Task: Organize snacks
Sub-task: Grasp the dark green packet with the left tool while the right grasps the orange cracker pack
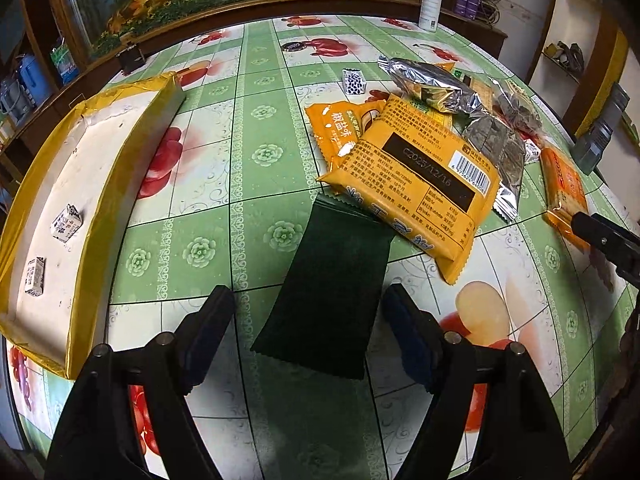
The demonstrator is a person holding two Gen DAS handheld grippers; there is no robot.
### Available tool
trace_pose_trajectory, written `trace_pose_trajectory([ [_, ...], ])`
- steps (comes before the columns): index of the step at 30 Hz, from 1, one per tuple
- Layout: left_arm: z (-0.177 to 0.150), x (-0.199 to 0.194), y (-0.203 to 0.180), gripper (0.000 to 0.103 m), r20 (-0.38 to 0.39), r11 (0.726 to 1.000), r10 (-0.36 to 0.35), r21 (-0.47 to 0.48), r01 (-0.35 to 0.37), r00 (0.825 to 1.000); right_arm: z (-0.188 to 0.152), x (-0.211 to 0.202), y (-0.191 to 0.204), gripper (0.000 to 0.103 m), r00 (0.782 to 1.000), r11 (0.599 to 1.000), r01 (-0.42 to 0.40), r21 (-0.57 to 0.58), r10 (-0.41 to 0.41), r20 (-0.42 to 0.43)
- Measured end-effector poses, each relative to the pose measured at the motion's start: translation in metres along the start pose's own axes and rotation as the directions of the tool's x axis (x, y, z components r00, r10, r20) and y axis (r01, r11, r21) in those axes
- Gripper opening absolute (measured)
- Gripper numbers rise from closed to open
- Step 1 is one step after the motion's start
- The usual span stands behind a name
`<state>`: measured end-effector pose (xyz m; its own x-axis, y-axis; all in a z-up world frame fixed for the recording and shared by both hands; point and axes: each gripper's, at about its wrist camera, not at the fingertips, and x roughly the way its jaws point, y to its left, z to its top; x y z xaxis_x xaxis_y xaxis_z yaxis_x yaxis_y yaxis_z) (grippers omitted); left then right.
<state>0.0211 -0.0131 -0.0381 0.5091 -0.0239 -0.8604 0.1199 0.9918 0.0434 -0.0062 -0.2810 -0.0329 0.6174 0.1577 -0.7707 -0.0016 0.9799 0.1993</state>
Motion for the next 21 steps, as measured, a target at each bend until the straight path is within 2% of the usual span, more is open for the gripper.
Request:
trace_pose_trajectory([
  [5,0.005,0.003,-0.001,0.083,0.006,1.0,-0.003,0.007,0.003,1.0,0.017,0.018,0.006,0.083,0.999,0.998,0.029,0.059,-0.029,-0.015],
  [12,0.009,0.006,-0.003,0.084,0.028,1.0,-0.015,0.0,0.015,0.999,0.033,0.034,0.007,0.083,0.996,0.993,0.092,0.071,-0.091,-0.025],
  [18,0.009,0.008,-0.002,0.086,0.049,1.0,-0.014,-0.022,0.015,0.999,0.034,0.043,0.016,0.084,0.987,0.987,0.16,-0.031,-0.161,-0.026],
  [21,0.008,0.008,-0.003,0.086,0.055,1.0,-0.008,-0.03,0.01,0.998,0.032,0.045,0.022,0.08,0.985,0.981,0.168,-0.099,-0.171,-0.019],
])
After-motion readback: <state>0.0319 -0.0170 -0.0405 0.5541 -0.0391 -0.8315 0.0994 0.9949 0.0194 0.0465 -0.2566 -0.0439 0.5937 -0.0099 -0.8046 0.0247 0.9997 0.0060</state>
